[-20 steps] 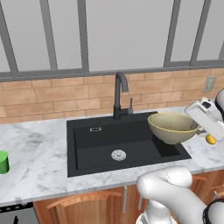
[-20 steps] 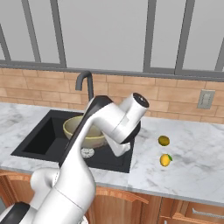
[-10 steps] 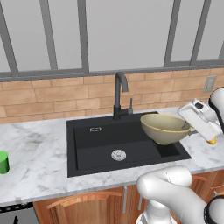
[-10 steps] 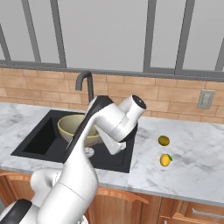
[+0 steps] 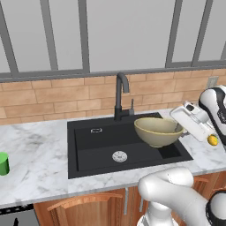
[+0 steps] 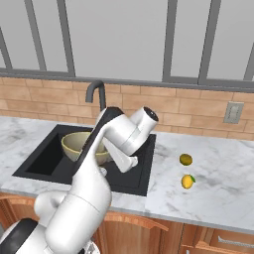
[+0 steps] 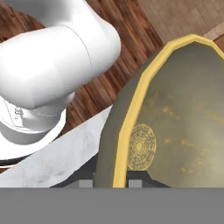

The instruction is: Remove the lemon and orange from the sink. Then move the bowl and cup from the counter to the sink for washing.

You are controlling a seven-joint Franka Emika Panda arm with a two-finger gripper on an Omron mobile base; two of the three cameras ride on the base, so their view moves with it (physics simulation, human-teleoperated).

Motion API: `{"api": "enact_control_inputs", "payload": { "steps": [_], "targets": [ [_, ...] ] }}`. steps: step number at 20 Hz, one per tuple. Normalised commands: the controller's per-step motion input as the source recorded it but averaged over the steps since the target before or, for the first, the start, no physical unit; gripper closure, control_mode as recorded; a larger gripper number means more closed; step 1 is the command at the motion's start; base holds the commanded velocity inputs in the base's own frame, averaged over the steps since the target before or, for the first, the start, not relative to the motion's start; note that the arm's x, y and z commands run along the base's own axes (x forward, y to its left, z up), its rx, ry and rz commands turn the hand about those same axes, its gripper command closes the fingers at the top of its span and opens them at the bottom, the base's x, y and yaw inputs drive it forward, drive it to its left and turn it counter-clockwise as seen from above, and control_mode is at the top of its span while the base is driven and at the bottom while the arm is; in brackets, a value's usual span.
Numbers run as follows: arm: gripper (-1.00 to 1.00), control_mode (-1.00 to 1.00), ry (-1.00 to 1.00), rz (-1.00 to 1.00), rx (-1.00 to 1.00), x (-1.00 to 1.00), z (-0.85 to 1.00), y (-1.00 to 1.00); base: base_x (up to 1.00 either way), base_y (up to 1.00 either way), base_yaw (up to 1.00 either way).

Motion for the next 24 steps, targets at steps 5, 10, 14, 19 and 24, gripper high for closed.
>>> {"api": "enact_control_inputs", "payload": {
  "steps": [5, 10, 14, 19, 24],
  "targets": [
    [1.0, -1.0, 0.08, 0.02, 0.0, 0.23, -0.14, 0.14, 0.0, 0.0, 0.0],
    [1.0, -1.0, 0.07, 0.0, 0.0, 0.22, -0.16, 0.18, 0.0, 0.0, 0.0],
    [1.0, -1.0, 0.05, 0.0, 0.0, 0.2, -0.16, 0.17, 0.0, 0.0, 0.0],
    [1.0, -1.0, 0.0, 0.0, 0.0, 0.17, -0.15, 0.12, 0.0, 0.0, 0.0],
    [1.0, -1.0, -0.01, 0.0, 0.0, 0.11, -0.16, 0.09, 0.0, 0.0, 0.0]
  ]
}}
